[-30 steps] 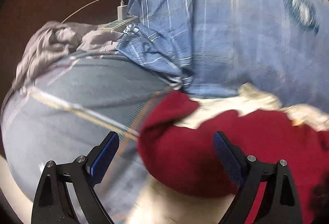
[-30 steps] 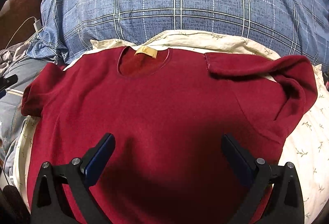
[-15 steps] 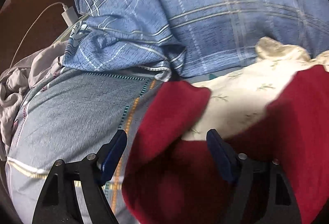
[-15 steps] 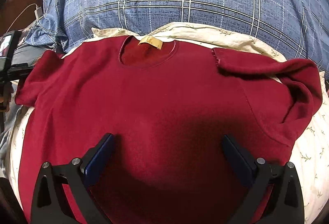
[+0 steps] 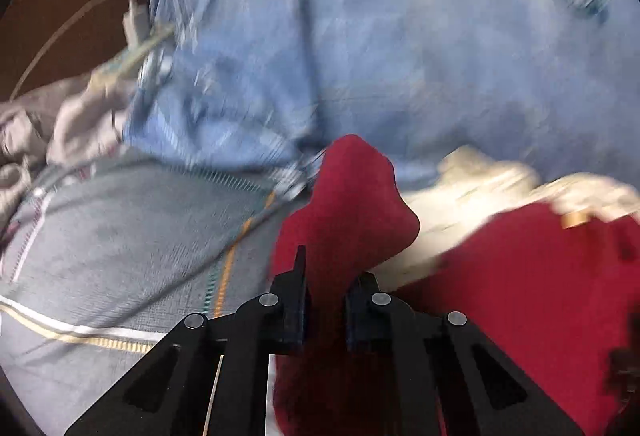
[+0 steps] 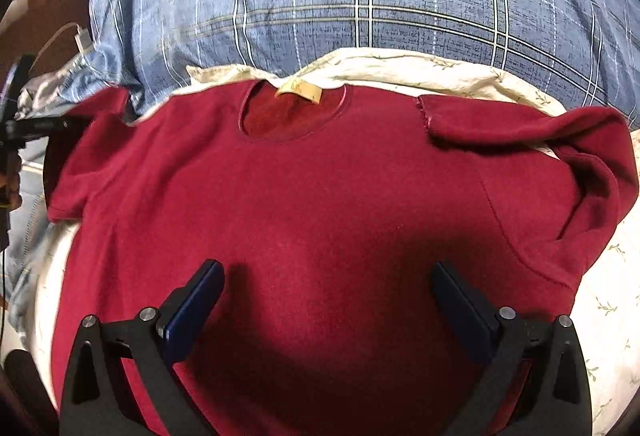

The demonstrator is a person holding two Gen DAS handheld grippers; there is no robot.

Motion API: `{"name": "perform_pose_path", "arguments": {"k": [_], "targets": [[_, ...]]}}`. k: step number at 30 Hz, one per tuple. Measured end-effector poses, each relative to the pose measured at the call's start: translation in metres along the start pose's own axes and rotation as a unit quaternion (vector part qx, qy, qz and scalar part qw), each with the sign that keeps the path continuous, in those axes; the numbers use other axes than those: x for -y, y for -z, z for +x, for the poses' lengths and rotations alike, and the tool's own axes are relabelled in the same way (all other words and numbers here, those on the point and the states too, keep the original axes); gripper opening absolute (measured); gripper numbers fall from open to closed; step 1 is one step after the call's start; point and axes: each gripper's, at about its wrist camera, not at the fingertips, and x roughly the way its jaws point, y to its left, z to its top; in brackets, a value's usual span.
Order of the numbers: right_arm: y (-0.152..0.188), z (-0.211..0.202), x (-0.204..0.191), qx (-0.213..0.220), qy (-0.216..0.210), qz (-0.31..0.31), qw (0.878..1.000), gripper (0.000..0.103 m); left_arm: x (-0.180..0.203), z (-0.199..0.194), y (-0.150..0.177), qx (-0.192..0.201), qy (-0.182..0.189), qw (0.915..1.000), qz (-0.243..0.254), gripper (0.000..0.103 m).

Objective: Fold small clothes
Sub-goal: 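Grasp the shirt side with the left tool and fold it over the body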

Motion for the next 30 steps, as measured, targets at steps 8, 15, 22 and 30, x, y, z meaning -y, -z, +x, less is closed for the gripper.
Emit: {"name": "perform_pose_path", "arguments": {"k": [8,15,22,30], "targets": [[-0.021,-0.044,0.05,0.064,0.01,0.087,0.994,0.097,0.074,-0.088,-0.024,0.066,0.161,0.9847,0.011,0.012],[-0.028,-0.068,0.087,0.098,0.046,0.125,0.986,0.097,0.172,-0.059,0.013,0.02,0.295,0.9547,0.031,0.02],[-0.021,-0.072,0.133,0.084,0.035,0.196,0.976,0.097,0.184,0.003,0.039,-0.035,0.314,0.9479,0.044,0.047],[-0.023,-0.063,0.12,0.084,0.033,0.155,0.984,0.097,0.077,-0.007,0.053,0.046,0.13,0.9904,-0.004,0.074]]}}
